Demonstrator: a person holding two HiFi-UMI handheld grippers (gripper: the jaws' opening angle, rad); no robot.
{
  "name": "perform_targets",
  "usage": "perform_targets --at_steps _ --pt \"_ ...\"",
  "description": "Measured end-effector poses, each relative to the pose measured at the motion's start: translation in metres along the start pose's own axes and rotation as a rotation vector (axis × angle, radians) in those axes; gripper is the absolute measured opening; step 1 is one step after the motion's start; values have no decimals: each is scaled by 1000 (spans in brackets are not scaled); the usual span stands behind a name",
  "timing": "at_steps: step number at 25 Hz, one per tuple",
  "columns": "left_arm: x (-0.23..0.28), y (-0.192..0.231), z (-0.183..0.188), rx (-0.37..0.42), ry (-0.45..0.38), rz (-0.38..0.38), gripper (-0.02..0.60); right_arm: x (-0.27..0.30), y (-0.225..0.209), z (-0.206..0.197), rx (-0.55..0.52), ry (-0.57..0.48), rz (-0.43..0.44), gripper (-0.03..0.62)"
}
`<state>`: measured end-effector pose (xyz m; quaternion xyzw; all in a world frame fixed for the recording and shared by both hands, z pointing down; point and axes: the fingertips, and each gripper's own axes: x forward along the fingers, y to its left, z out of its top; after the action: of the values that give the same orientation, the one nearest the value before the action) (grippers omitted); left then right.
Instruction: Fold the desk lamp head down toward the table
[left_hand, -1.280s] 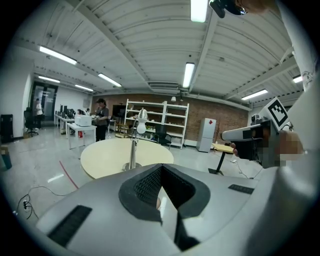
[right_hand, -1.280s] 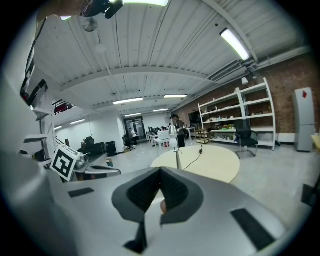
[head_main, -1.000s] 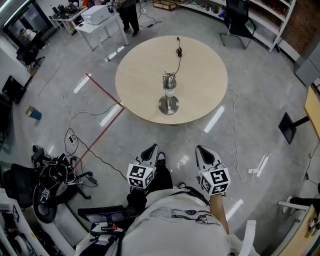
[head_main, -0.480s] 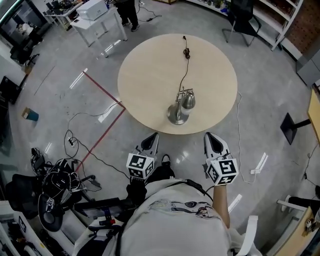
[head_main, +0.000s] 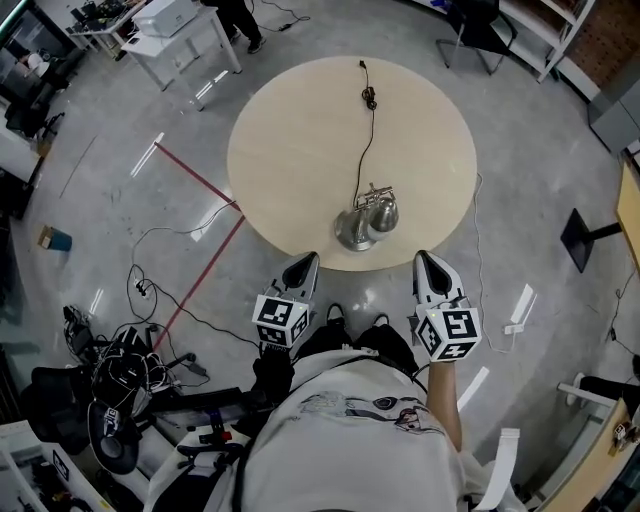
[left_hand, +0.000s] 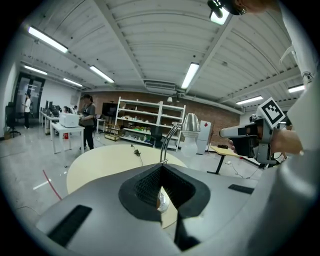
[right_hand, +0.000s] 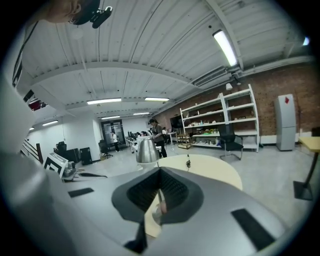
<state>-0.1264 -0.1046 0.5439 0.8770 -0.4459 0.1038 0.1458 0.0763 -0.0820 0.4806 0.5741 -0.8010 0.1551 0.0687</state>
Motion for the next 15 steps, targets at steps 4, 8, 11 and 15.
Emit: perform_targets --at_steps 4,8,11,15 --pt "11 -4 10 6 -6 31 2 11 -13 21 -9 -42 18 3" --pt "13 3 23 18 -28 63 2 29 -7 47 -9 -97 65 3" --pt "18 8 37 26 -52 87 2 39 -2 58 -20 -113 94 3" --pt "25 11 44 22 -69 96 2 47 2 69 -29 -128 112 3"
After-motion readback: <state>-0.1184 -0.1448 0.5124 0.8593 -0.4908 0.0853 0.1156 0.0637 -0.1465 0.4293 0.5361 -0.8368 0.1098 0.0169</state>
